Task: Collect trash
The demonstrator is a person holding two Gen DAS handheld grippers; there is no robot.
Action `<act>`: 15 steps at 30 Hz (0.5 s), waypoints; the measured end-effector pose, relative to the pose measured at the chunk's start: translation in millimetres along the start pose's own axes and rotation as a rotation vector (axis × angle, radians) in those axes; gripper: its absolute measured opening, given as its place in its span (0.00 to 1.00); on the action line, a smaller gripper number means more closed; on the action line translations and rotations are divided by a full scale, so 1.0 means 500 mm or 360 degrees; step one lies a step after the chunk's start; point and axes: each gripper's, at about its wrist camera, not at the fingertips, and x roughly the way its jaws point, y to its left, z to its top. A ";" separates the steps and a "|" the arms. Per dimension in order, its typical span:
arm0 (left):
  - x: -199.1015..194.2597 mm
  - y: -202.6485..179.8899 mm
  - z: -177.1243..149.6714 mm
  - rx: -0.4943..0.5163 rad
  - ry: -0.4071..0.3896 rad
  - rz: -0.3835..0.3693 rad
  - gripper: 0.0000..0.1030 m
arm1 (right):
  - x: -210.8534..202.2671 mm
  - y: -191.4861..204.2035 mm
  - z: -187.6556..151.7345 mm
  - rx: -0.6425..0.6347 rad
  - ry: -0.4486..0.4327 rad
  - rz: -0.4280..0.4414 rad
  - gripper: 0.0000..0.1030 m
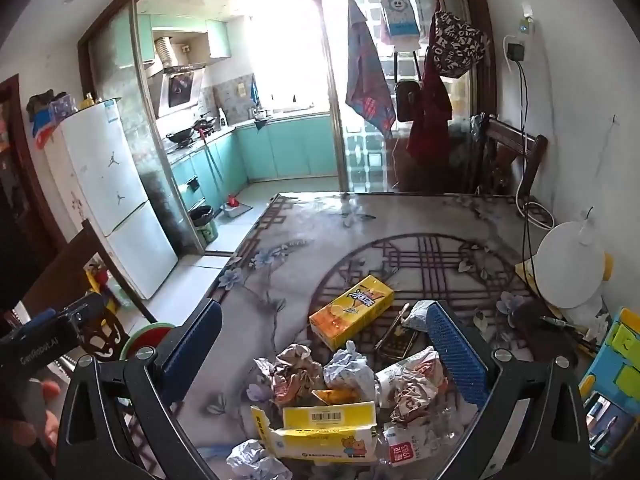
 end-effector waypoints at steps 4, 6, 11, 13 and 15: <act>0.002 -0.006 -0.004 0.0018 0.0011 0.0025 1.00 | 0.000 0.008 -0.007 -0.0008 0.0011 -0.0004 1.00; 0.000 -0.010 -0.002 0.0024 0.0008 0.0020 1.00 | -0.002 0.007 -0.010 0.0002 0.0013 0.0004 1.00; -0.005 -0.020 0.002 0.0043 -0.0009 0.0019 1.00 | -0.002 0.005 -0.009 -0.0024 0.0007 0.0002 1.00; -0.005 -0.021 0.003 0.0042 -0.0010 0.0017 1.00 | -0.004 0.006 -0.007 -0.0032 -0.0002 0.0007 1.00; -0.006 -0.023 0.003 0.0043 -0.0014 0.0018 1.00 | -0.007 0.007 -0.005 -0.0041 -0.0012 0.0002 1.00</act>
